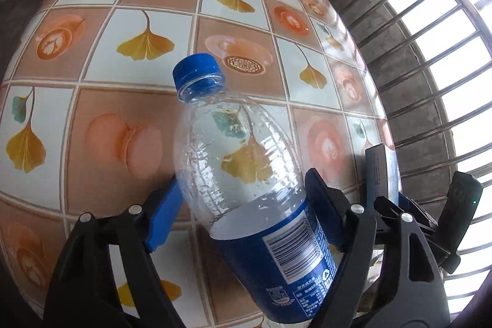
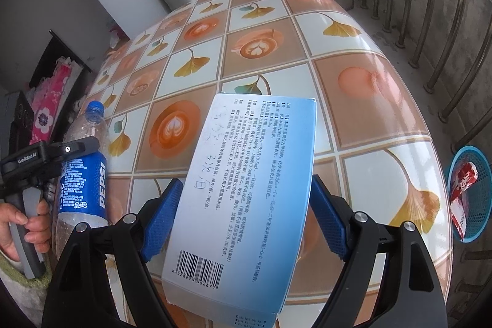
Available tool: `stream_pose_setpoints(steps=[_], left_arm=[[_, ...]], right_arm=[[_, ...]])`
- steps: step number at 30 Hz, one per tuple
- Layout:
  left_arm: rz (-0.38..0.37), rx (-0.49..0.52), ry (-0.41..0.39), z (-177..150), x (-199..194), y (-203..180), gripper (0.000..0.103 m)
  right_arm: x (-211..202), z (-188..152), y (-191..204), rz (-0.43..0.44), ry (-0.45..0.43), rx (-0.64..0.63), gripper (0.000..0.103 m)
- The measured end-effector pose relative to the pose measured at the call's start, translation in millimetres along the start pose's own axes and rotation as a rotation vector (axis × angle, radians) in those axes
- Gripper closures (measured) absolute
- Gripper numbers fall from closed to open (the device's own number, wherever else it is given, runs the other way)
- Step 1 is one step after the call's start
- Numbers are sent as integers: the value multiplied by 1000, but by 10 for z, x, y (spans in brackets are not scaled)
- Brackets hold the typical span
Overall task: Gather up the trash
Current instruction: 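Lift the Pepsi bottle with the left tool while the right tool holds the box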
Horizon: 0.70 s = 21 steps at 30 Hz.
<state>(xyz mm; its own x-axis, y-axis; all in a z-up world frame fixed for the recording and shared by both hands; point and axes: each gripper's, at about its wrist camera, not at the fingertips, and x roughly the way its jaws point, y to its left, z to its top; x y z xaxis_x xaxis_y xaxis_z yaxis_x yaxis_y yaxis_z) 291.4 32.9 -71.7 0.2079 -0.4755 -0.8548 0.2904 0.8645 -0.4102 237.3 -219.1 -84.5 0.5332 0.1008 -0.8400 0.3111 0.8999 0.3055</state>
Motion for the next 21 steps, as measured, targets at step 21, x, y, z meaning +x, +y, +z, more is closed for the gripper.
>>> stream_pose_setpoints(steps=[21], left_arm=[[102, 54, 6, 49, -125, -236, 32]], right_arm=[[-27, 10, -2, 37, -15, -22, 24]])
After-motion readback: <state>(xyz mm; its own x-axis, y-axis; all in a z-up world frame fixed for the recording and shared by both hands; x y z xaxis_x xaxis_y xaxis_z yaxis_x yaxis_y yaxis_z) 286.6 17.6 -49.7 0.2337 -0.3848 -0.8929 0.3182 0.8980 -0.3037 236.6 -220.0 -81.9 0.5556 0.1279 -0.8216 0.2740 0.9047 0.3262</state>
